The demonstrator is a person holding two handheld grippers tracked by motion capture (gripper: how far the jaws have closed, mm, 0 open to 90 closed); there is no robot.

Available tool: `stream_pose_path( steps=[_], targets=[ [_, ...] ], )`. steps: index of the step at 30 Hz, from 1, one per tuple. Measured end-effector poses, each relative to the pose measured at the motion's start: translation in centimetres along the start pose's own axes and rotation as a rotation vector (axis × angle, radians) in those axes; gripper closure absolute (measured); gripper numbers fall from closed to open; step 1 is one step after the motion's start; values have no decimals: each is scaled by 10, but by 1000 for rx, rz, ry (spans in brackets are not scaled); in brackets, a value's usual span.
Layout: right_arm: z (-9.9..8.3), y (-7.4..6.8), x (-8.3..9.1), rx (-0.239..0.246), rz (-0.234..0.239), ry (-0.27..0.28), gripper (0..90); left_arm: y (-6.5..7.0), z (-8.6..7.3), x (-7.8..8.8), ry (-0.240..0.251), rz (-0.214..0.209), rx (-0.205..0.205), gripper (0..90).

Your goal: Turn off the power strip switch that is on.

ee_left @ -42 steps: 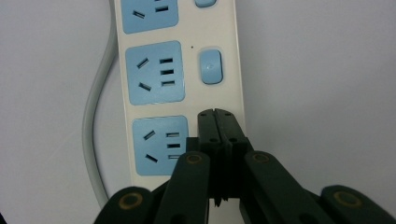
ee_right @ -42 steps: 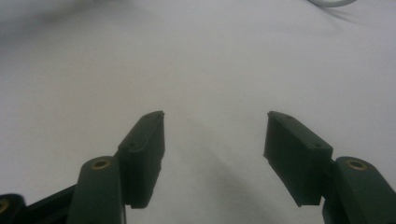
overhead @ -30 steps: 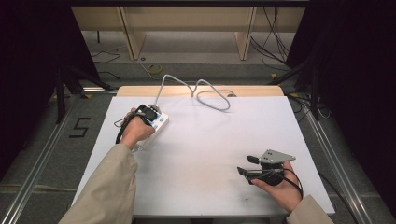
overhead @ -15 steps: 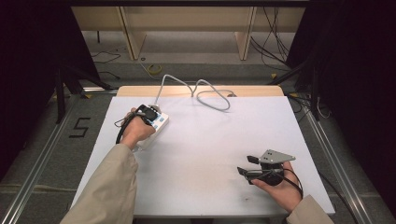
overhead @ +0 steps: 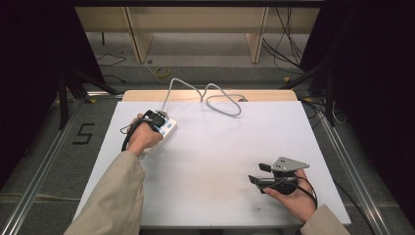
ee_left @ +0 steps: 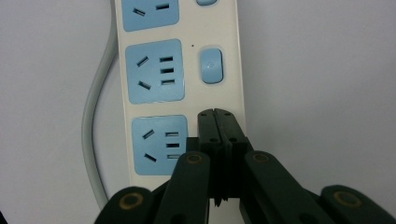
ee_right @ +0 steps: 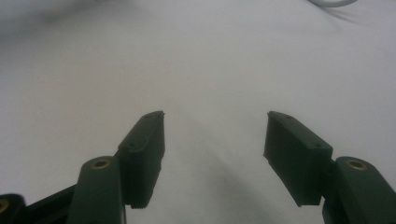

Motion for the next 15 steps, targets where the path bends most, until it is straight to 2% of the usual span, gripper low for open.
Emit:
stream_pose_path(
  steps=[4, 10, 15],
  targets=[
    [0, 0, 0, 0, 0, -1, 389, 0, 0, 0, -6, 6, -11, 896],
    [0, 0, 0, -1, 0, 0, 389, 0, 0, 0, 1, 1, 1, 896],
    [0, 0, 0, 0, 0, -1, 389, 0, 0, 0, -7, 8, -12, 896]
  ],
)
Point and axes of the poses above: each handheld gripper's, and its own axes: x roughly backward along the jaws, z roughly out of its top, y roughly to its right, the point moved 8 cm from there along -x, roughly forward along the jaws, and after that the axes turned 2 degrees about -x, right-handed, at the moved point
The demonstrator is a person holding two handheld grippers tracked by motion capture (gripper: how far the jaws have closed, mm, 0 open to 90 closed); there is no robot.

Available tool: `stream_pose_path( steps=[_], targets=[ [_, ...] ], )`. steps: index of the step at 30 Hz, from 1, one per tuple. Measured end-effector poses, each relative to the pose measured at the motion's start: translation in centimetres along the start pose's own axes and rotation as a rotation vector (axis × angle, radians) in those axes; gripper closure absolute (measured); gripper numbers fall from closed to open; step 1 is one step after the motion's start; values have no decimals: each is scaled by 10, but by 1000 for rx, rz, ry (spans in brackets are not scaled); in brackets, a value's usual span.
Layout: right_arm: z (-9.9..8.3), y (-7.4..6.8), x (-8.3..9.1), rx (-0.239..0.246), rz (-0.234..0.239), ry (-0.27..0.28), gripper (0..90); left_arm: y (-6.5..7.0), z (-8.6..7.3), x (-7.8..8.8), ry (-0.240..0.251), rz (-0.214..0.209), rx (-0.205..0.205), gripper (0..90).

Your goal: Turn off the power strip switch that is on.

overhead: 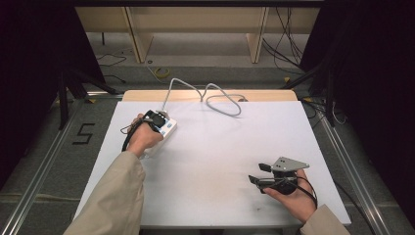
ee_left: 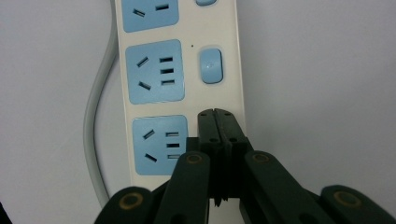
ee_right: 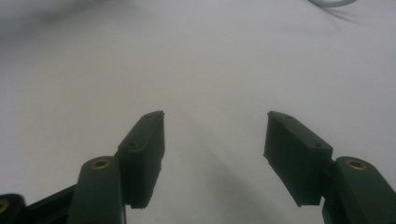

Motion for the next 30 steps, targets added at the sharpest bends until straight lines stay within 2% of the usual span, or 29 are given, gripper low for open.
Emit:
stream_pose_path(
  steps=[15, 30],
  targets=[
    [0, 0, 0, -1, 1, -1, 389, 1, 0, 0, 3, 14, -14, 896],
    [0, 0, 0, -4, 1, -2, 389, 0, 0, 0, 12, -1, 8, 896]
  ],
)
Point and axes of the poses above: each handheld gripper's, and its own axes: x roughly backward along the jaws, z roughly out of its top, y roughly to its right, the point moved 8 cm from there along -x, roughly forward along the jaws, and after that the axes turned 2 degrees about -x, right-handed, at the moved point
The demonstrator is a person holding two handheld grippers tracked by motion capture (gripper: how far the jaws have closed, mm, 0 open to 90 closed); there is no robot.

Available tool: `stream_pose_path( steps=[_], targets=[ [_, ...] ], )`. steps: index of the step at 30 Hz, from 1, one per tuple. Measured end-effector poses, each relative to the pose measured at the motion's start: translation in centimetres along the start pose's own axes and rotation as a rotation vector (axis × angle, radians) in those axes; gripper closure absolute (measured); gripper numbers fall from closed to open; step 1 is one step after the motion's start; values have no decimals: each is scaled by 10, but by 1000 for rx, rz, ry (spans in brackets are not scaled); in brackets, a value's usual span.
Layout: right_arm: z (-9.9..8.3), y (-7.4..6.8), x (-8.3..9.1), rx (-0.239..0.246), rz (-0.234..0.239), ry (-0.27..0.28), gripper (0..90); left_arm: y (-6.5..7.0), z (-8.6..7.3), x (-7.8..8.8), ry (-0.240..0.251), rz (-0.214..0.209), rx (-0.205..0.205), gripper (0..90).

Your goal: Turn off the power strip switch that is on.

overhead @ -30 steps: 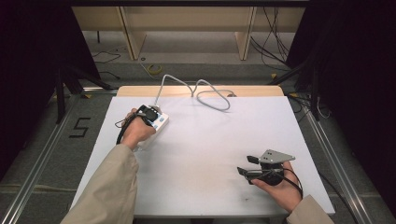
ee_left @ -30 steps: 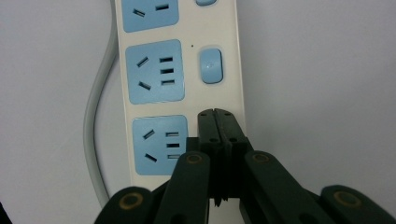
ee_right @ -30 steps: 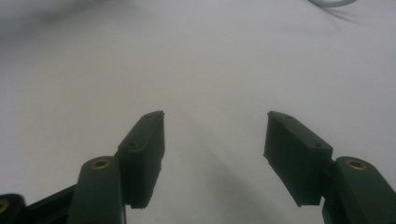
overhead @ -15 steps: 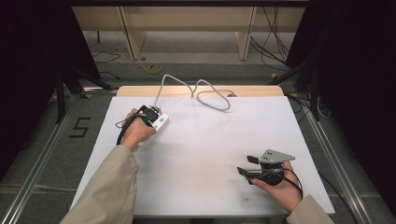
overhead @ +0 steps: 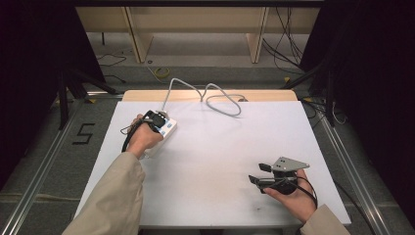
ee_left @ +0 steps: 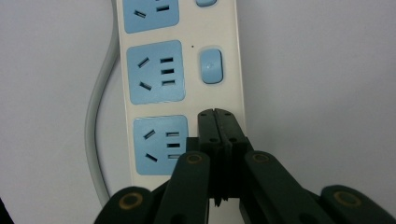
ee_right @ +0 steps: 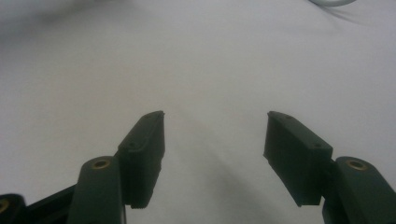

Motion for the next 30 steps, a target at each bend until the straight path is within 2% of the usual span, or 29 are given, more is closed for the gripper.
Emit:
stream_pose_path(
  steps=[12, 15, 17, 22, 30],
  targets=[
    [0, 0, 1, -2, -2, 2, 389, 0, 0, 1, 6, 6, -2, 896],
    [0, 0, 1, -2, -1, 2, 389, -1, 0, 4, 19, -6, 7, 896],
    [0, 0, 0, -2, -1, 2, 389, -3, -2, 4, 20, 0, 13, 896],
    [0, 0, 0, -2, 1, 2, 389, -5, -5, 4, 54, -15, 48, 895],
    [0, 0, 0, 0, 0, 3, 389, -5, -6, 7, 89, -16, 59, 895]
  ],
)
Point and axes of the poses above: each handheld gripper's, and its own axes: x roughly backward along the jaws, z roughly out of its top, y roughly to its right, the point moved 8 cm from there along -x, roughly forward along the jaws, and after that the axes turned 2 degrees about -x, right-handed, at the moved point
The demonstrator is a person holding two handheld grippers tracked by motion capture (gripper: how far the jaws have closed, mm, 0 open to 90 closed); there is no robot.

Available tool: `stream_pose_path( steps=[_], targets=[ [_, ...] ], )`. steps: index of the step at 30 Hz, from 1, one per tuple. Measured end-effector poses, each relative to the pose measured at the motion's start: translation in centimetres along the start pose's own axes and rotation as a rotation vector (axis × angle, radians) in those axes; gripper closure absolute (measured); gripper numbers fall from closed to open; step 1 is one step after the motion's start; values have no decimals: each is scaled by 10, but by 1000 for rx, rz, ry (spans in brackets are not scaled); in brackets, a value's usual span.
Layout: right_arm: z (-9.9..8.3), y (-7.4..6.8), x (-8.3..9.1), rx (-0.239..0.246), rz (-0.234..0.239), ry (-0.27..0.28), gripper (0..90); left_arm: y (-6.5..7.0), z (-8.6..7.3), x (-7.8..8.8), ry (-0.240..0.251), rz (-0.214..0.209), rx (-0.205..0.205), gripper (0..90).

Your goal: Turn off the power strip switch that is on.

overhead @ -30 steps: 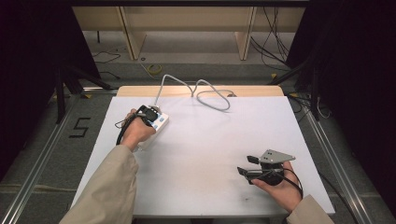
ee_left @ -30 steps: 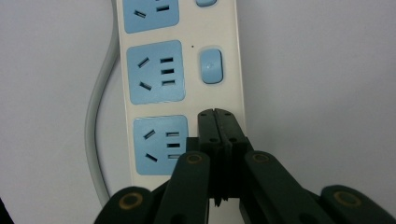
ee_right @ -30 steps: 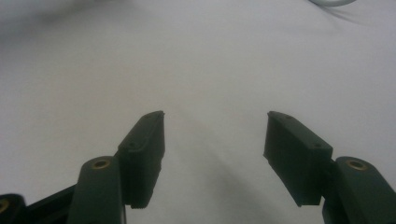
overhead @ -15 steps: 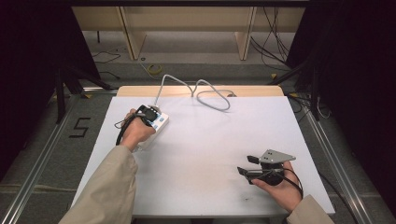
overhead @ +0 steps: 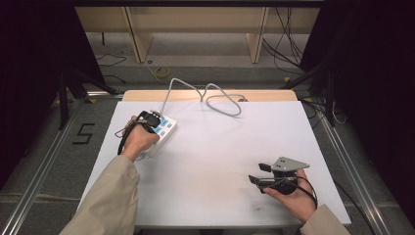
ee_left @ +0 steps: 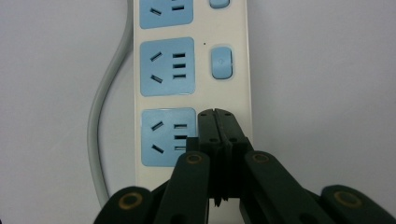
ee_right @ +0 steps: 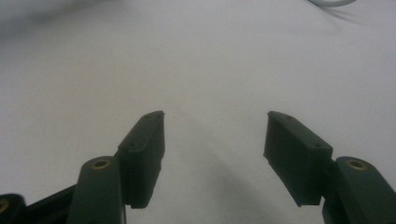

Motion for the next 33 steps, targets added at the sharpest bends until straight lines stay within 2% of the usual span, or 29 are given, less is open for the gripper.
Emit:
stream_pose_path(
  steps=[9, 10, 19, 33],
  targets=[
    [0, 0, 0, 0, 0, 0, 389, 0, -1, 8, 34, -15, 22, 888],
    [0, 0, 0, -4, -1, -2, 389, 0, -2, 9, 39, -16, 27, 846],
    [0, 0, 0, -2, -1, -2, 389, 2, -7, 20, 105, -29, 40, 795],
    [0, 0, 0, -1, 0, -3, 389, 8, -18, 30, 209, -53, 51, 621]
  ],
)
Point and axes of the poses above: each handheld gripper's, and its own axes: x roughly backward along the jaws, z roughly out of its top, y roughly to its right, the point moved 8 cm from there along -x, roughly forward along the jaws, and after that the axes turned 2 degrees about -x, right-handed, at the moved point
